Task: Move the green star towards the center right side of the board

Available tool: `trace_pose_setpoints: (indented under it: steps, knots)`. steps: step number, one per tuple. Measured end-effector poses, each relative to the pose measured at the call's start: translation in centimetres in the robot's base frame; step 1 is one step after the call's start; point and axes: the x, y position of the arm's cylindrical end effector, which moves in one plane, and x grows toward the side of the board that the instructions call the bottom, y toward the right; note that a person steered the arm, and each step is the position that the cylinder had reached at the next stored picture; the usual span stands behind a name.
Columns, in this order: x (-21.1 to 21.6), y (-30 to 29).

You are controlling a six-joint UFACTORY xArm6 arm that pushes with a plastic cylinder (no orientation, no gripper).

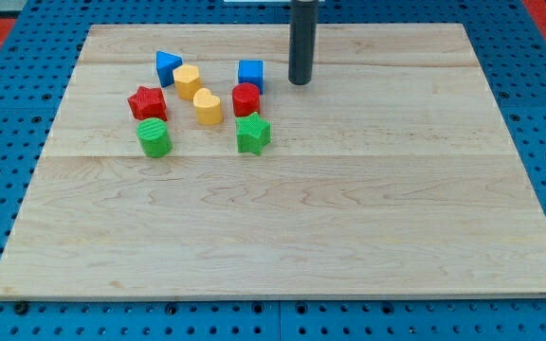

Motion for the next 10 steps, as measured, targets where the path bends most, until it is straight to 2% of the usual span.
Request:
trace_pose_setpoints:
  steps: [3, 5, 6, 8, 10]
  knots:
    - [-0.8, -12.6]
    - [-1.5, -17.4]
    - [-0.5, -18.8]
    - [4.4, -16.8]
    - [5.7, -12.5]
